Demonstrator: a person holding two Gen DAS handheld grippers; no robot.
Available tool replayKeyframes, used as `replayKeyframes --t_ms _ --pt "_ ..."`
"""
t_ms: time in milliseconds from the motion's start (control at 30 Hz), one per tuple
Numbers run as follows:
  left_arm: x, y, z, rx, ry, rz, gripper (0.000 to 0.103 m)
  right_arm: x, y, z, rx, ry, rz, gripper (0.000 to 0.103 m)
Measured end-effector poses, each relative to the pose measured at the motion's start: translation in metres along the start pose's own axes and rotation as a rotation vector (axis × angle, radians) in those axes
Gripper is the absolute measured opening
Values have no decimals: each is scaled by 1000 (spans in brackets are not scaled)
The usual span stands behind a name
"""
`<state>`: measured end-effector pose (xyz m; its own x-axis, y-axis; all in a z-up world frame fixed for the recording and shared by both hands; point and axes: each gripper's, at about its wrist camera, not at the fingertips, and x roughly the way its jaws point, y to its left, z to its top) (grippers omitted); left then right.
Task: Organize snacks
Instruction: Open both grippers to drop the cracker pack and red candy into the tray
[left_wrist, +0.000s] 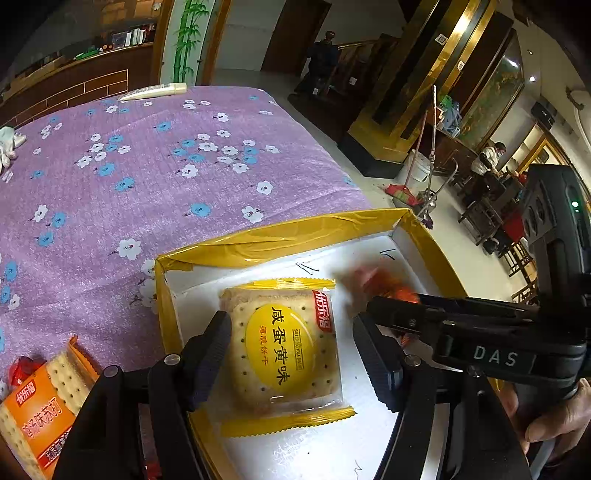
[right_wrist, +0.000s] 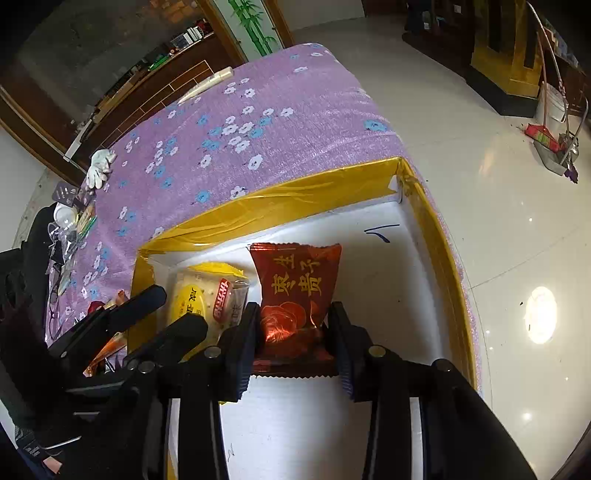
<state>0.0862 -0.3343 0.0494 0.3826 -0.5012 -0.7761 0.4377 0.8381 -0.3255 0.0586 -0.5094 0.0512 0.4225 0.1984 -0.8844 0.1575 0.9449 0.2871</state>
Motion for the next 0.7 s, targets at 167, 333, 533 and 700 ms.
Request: replayKeyframes --t_ms 167,333,533,700 --pt "-2 1 -1 -15 6 -9 78 -5 -1 -1 4 -8 -7 43" --pt "-12 -1 -1 -28 -3 -29 82 -17 -5 -3 23 -35 16 46" --pt "-34 -13 -3 -3 -36 -41 87 -38 -11 -12 59 -72 28 51" --pt "-53 -20 -12 3 -53 -62 88 -53 -11 -30 88 -88 39 53"
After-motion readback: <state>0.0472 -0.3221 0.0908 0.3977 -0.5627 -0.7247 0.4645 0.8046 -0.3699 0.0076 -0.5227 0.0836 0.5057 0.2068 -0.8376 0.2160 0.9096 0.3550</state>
